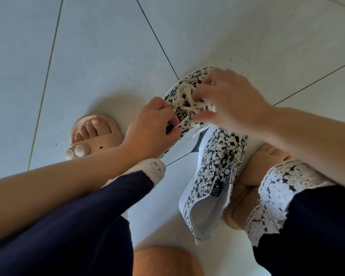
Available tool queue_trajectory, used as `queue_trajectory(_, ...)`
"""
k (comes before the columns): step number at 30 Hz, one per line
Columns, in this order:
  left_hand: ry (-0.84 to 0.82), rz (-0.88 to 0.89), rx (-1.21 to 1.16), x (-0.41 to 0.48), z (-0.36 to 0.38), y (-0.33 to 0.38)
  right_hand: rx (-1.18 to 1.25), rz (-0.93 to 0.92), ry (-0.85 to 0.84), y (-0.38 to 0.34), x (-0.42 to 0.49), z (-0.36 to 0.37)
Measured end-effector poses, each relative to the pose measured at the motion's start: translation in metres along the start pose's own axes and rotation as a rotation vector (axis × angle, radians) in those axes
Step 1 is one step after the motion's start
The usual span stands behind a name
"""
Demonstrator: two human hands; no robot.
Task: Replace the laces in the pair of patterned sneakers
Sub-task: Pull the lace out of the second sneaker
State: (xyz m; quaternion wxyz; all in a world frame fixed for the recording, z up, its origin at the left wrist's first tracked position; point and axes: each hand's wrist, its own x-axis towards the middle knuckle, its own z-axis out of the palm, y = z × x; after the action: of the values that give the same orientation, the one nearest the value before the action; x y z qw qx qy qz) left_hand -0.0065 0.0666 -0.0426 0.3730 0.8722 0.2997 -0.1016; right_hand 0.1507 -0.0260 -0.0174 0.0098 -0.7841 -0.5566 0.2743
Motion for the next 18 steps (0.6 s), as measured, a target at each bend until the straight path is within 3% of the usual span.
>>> queue_trajectory(6, -0.019, -0.003, 0.016, 0.000, 0.000, 0.000, 0.030, -0.105, 0.061, -0.002, 0.009, 0.010)
queue_trajectory(8, -0.016, -0.006, 0.011, 0.000, -0.001, 0.000, 0.149, 0.067, 0.143, 0.013, 0.014, -0.010)
queue_trajectory(13, -0.017, 0.005, -0.006, 0.000, 0.000, 0.000, 0.421, 0.652, 0.564, 0.078, 0.019, -0.061)
queue_trajectory(15, -0.018, 0.007, -0.008, 0.000, 0.000, -0.001, 0.434, 0.717, 0.516, 0.085, 0.018, -0.055)
queue_trajectory(18, -0.012, 0.006, -0.014, -0.001, 0.000, -0.001, 0.332, 0.462, 0.200, 0.056, 0.013, -0.030)
